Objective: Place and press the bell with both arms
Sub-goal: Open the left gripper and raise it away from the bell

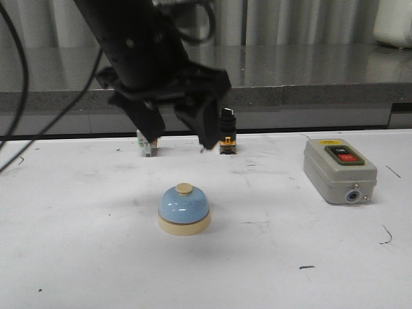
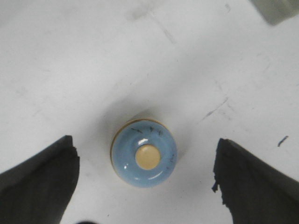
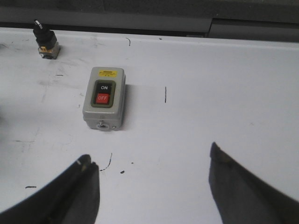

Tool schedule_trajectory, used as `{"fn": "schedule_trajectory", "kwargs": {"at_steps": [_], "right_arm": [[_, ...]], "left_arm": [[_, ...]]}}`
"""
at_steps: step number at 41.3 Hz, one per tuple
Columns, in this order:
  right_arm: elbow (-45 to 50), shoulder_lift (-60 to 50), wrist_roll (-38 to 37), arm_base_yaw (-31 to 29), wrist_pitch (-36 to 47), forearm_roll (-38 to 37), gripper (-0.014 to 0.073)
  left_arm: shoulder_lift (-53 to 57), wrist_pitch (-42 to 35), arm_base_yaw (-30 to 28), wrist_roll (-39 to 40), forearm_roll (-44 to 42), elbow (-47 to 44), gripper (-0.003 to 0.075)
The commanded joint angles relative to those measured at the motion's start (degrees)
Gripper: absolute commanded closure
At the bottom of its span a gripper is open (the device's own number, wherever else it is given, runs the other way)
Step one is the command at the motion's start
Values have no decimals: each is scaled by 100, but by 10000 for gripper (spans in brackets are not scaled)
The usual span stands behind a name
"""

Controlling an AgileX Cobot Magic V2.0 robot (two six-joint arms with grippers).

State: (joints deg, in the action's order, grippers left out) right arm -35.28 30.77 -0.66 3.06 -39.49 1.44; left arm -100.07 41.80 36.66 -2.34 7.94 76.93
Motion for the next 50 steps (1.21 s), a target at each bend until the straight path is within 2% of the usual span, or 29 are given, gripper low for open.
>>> {"fn": "schedule_trajectory", "kwargs": {"at_steps": [1,7,16,29,33,36,40,50], "right_arm": [[-164,75,66,9,363,-75,74],[-164,75,66,9,363,-75,74],[-164,75,66,9,363,-75,74],[-164,75,66,9,363,-75,74],[-164,75,66,9,363,-75,74],[-164,75,66,9,363,-68,74],[-164,75,66,9,363,-55,74],[-164,75,66,9,400,-54,74]], "left_arm": [[996,-222,-93,-7,-23,-233,154],[2111,-336,-303,-7,-47,-959,154],[4053,-446,-1044,4,-47,-2106,154],[7473,-426,-2087,31,-198,-3585,154],[8460,-355,-2364,234,-575,-3946,154],[8920,-341,-2521,273,-922,-4116,154],[9305,-341,-2585,281,-907,-4192,154],[9349,-100,-2585,281,-751,-4200,154]]}}
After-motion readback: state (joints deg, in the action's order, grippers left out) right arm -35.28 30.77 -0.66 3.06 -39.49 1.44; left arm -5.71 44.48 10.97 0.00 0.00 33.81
